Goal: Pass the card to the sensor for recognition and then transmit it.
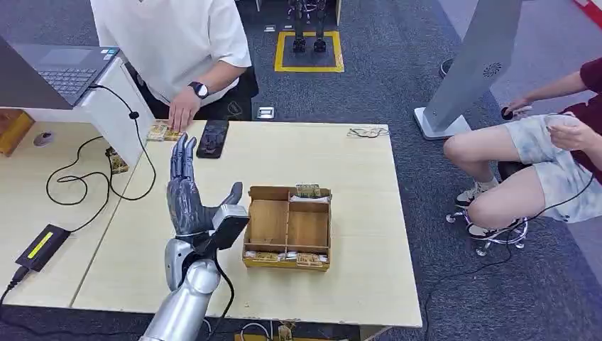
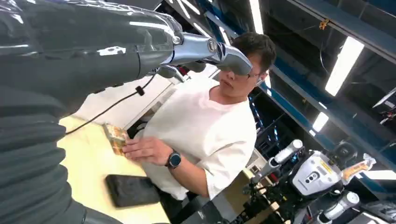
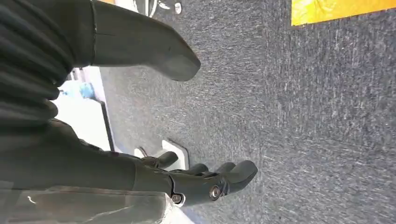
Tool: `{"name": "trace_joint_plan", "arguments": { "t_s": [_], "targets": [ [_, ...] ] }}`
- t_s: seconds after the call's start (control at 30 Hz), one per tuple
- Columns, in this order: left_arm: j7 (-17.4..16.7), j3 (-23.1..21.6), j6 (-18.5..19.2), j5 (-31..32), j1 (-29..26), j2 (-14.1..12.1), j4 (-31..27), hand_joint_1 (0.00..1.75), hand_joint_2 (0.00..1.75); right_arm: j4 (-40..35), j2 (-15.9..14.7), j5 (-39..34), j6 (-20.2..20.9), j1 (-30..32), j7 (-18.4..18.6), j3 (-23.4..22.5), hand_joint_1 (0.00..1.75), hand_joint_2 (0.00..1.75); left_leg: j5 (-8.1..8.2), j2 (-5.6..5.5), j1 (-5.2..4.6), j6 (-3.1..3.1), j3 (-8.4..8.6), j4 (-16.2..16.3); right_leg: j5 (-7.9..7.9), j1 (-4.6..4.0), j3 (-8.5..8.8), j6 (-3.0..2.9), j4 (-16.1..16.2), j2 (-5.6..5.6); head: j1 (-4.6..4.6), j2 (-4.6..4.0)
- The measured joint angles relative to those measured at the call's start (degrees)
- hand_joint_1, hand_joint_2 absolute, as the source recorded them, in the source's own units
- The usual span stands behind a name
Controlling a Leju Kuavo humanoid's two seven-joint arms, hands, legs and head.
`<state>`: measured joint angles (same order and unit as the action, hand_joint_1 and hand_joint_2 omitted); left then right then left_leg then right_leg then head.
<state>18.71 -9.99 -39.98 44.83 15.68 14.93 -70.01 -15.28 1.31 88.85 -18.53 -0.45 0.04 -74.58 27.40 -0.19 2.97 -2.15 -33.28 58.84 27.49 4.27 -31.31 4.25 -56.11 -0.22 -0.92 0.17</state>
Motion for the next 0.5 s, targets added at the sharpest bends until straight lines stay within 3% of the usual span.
{"name": "trace_joint_plan", "arguments": {
  "t_s": [0.5],
  "targets": [
    [0.3, -1.4, 0.0, -1.2, -5.6, -0.7, -4.9, 0.00, 1.75, -2.4, 0.9, 0.1, 1.2, 0.7, 0.2, -2.0, 0.00, 1.75, 0.00, 0.00, 0.00, 0.00, 0.00, 0.0, 0.00, 0.00, -0.01, 0.00, 0.0, 0.00, 0.00, 0.00]
  ]
}}
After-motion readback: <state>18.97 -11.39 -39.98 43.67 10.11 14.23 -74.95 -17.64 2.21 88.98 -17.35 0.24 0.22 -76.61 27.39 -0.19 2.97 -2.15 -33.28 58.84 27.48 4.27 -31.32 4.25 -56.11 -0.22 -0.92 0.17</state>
